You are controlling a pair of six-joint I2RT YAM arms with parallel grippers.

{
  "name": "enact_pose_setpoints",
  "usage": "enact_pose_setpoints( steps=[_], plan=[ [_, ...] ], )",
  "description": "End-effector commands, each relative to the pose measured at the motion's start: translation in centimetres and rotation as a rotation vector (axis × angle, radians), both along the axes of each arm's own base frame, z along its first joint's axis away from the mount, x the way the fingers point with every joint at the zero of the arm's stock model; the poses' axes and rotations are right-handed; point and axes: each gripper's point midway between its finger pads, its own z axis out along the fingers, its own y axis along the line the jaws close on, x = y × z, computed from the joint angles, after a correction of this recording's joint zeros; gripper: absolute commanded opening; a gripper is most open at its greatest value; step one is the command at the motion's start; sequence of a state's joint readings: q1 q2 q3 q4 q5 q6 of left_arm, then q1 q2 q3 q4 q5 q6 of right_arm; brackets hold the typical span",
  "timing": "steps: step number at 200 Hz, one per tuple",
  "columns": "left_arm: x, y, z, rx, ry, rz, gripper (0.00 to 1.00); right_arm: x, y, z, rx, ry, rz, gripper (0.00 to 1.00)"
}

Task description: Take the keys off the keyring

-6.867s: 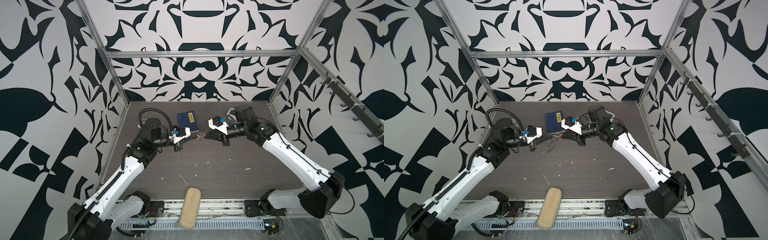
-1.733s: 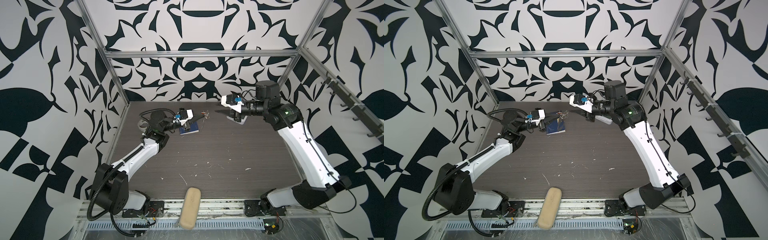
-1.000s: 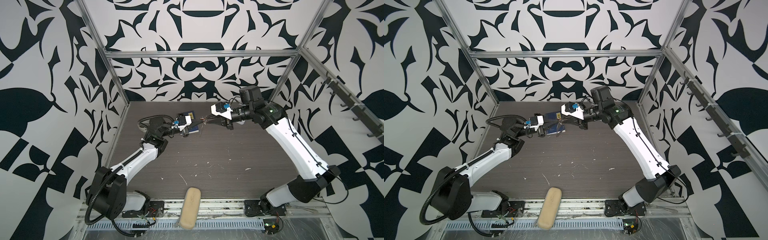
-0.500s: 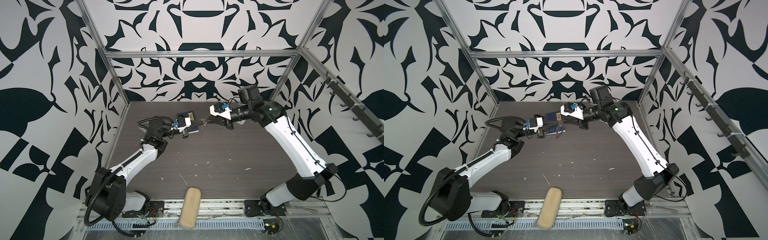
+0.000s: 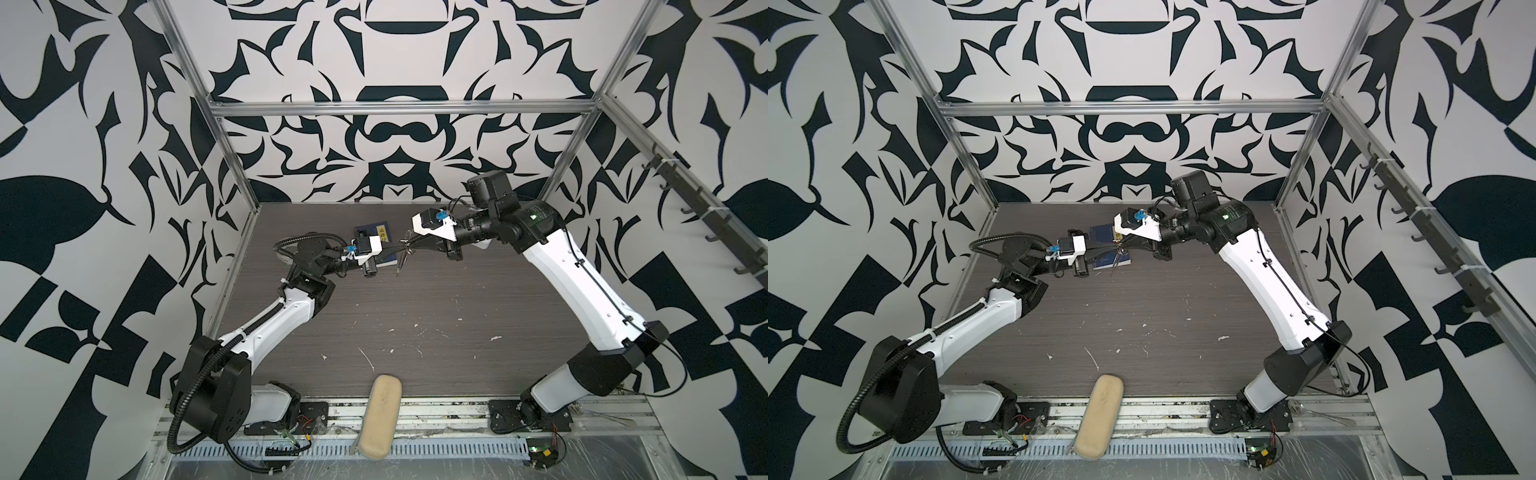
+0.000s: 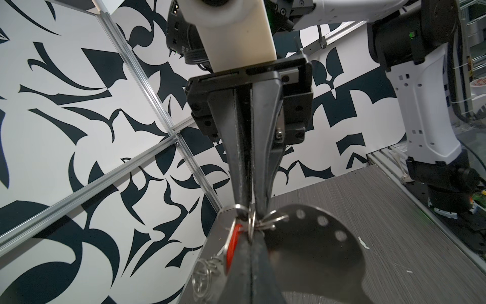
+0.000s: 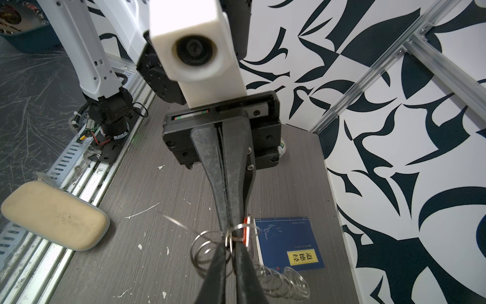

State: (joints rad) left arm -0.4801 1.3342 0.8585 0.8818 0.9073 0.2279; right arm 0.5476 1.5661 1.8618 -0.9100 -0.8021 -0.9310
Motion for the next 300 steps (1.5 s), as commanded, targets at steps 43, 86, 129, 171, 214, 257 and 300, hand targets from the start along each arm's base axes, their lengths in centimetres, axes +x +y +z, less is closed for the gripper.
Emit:
enact_pose_setpoints(
  steps=[43, 86, 129, 171, 214, 257, 300],
  plan=[
    [-1.0, 0.3, 1.1, -0.008, -0.034, -0.005, 0.0, -0.6, -0.1, 0.8, -0.031, -0.047, 0.007, 0.0],
    [-0.8, 1.0, -0.1, 0.021, -0.024, 0.067, 0.35, -0.7, -0.2, 1.1, -0.032, -0.062, 0.007, 0.0],
    [-1.4, 2.6, -2.2, 0.115, -0.013, 0.145, 0.36, -1.1, -0.3, 0.8, -0.033, -0.046, 0.02, 0.0],
    [-2.7, 4.0, -2.5, 0.212, -0.083, 0.21, 0.35, -1.4, -0.2, -0.5, -0.058, 0.004, 0.042, 0.0],
    [-3.4, 4.4, -2.1, 0.295, -0.138, 0.202, 0.28, -2.4, 0.2, -2.0, -0.073, 0.036, 0.099, 0.0],
    [-4.0, 4.1, -1.4, 0.309, -0.116, 0.134, 0.22, -3.4, 0.8, -3.8, -0.093, 0.045, 0.151, 0.0],
    [-5.6, 4.1, -2.1, 0.354, -0.055, 0.025, 0.2, -3.5, 1.1, -4.5, -0.077, 0.03, 0.166, 0.0]
  ],
)
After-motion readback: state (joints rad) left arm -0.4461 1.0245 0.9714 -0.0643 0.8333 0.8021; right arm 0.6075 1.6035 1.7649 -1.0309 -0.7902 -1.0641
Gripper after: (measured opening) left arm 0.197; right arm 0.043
